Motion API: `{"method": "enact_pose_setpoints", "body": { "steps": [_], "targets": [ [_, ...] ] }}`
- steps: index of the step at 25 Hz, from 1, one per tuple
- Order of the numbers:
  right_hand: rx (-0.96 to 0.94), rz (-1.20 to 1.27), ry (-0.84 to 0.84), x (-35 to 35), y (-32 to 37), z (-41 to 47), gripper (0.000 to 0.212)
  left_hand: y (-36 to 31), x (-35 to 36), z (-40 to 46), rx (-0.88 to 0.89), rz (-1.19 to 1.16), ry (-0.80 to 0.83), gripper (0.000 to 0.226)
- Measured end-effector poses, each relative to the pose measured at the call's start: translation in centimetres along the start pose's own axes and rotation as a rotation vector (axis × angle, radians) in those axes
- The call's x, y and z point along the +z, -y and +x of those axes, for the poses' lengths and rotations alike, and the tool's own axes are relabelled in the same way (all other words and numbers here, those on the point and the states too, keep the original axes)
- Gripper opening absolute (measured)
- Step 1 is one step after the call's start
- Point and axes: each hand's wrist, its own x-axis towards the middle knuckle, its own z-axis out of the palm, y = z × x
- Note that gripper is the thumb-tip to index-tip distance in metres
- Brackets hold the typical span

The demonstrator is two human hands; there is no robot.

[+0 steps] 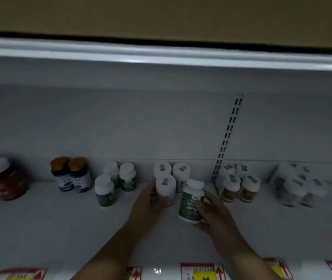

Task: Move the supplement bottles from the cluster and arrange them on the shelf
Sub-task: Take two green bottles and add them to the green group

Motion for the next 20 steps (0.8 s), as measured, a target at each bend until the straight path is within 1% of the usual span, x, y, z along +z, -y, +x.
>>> {"method": "enact_pose_setpoints", "body": {
  "steps": [2,3,5,6,7,9,11,13,15,17,18,20],
  "targets": [
    [-0.020,-0.023,-0.067,1.2,-0.1,-1.0,0.025,-0.9,-0.8,-0.9,0.054,-0.004,0.010,0.035],
    [-0.042,-0.078,-0.073,1.7,-0.3,-1.4,0.027,-1.2,-1.5,-1.6,0.101,0.016,-0.030,0.033],
    [-0.127,-0.307,-0.024,3.3,-0.7,-1.9,0.035,-2.6,-4.7,-2.9,0.275,0.100,-0.164,0.024],
    [-0.171,-0.449,0.017,4.7,-0.9,-1.8,0.039,-3.0,-7.0,-3.2,0.357,0.168,-0.219,0.027],
    [-0.207,-0.559,0.048,6.4,-1.2,-1.6,0.041,-3.4,-9.2,-3.4,0.403,0.238,-0.253,0.035],
    [-0.280,-0.650,0.077,10.1,-1.8,-0.5,0.043,-4.0,-12.9,-3.8,0.400,0.357,-0.268,0.044],
    [-0.356,-0.714,0.064,13.1,-3.3,1.6,0.038,-3.4,-15.0,-4.2,0.401,0.455,-0.201,0.041],
    [-0.365,-0.798,0.065,14.9,-4.4,3.5,0.028,-2.6,-15.8,-4.5,0.379,0.534,-0.113,0.048],
    [-0.296,-0.932,0.089,15.2,-4.9,4.4,0.045,-2.1,-16.3,-4.3,0.374,0.578,-0.080,0.056],
    [-0.307,-1.095,0.066,14.5,-4.4,4.0,0.049,-2.4,-16.0,-3.5,0.372,0.570,-0.035,0.059],
    [-0.375,-1.182,0.027,14.1,-3.7,3.1,0.047,-2.8,-15.5,-3.1,0.377,0.553,-0.006,0.058],
    [-0.627,-1.323,-0.105,12.7,-1.8,1.2,0.037,-4.0,-14.2,-1.9,0.403,0.535,0.050,0.056]
  ]
}}
